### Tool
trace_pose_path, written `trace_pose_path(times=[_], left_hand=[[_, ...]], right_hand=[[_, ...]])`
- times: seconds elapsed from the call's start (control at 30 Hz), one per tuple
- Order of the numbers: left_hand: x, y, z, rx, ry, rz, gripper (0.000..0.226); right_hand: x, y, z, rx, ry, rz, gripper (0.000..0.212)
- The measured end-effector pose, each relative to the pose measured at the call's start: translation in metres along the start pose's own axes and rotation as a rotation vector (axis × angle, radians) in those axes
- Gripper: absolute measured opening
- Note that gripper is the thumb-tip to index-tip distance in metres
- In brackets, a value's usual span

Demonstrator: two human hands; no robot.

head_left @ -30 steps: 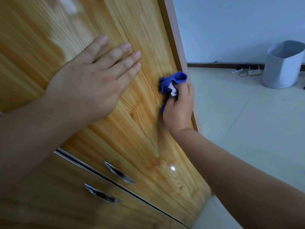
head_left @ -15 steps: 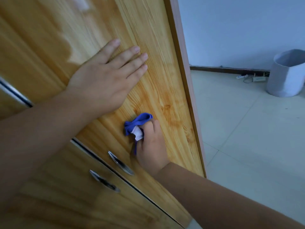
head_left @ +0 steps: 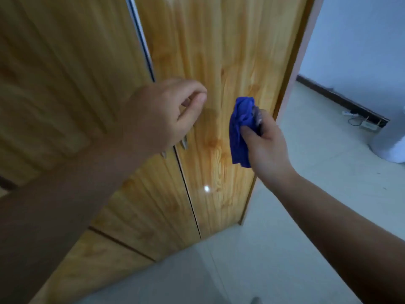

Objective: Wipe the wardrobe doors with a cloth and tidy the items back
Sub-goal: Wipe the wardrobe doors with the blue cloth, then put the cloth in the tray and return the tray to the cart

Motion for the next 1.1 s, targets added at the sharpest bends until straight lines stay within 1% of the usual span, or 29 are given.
trace_pose_path(times=[0.07,0.13,0.2,0.3,0.33,0.4,0.43,0.53,0.6,0.73,0.83,0.93,1.0,1.1], left_hand=[[0.021,0.011,0.046,0.019,-0.152,0.089,0.029],[0.036,0.03,0.092,0.082,-0.214,0.095,0.03],[0.05,0.054,0.141,0.153,-0.268,0.055,0.034],[0.082,0.106,0.217,0.349,-0.55,0.036,0.035],[0.089,0.125,0.242,0.424,-0.63,0.051,0.034],[0.099,0.159,0.288,0.586,-0.743,0.116,0.033],[0.1,0.175,0.308,0.672,-0.771,0.139,0.033],[0.098,0.214,0.358,0.914,-0.747,0.08,0.034],[0.091,0.236,0.379,1.022,-0.717,0.044,0.038],[0.064,0.274,0.395,1.183,-0.746,0.086,0.037],[0.03,0.3,0.4,1.348,-0.693,0.083,0.034],[-0.007,0.322,0.4,1.449,-0.661,0.082,0.032],[-0.034,0.339,0.395,1.492,-0.637,0.084,0.029],[-0.071,0.365,0.382,1.532,-0.591,0.083,0.026]], right_hand=[[-0.024,-0.001,0.032,0.061,0.111,-0.046,0.012],[-0.054,-0.006,0.065,0.11,0.221,-0.041,0.01],[-0.089,-0.014,0.105,0.138,0.347,0.038,0.011],[-0.145,-0.036,0.168,0.147,0.533,0.218,0.007],[-0.164,-0.046,0.191,0.146,0.604,0.264,0.008],[-0.196,-0.069,0.238,0.128,0.743,0.33,0.01],[-0.209,-0.083,0.262,0.113,0.807,0.361,0.01],[-0.236,-0.123,0.333,0.088,0.981,0.451,0.018],[-0.245,-0.147,0.374,0.081,1.063,0.497,0.018],[-0.249,-0.185,0.436,0.115,1.139,0.524,0.017],[-0.25,-0.218,0.469,0.15,1.196,0.522,0.015],[-0.251,-0.253,0.496,0.122,1.239,0.502,0.018],[-0.254,-0.276,0.512,0.076,1.265,0.47,0.02],[-0.255,-0.31,0.537,-0.03,1.338,0.391,0.015]])
Point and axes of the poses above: each hand's wrist, its own z-axis away from the middle knuckle, its own y-axis out of the palm, x = y × z, the point moved 8 cm from there along -z, towards the middle knuckle, and after that the axes turned 10 degrees about -y, right-handed, at the moved point
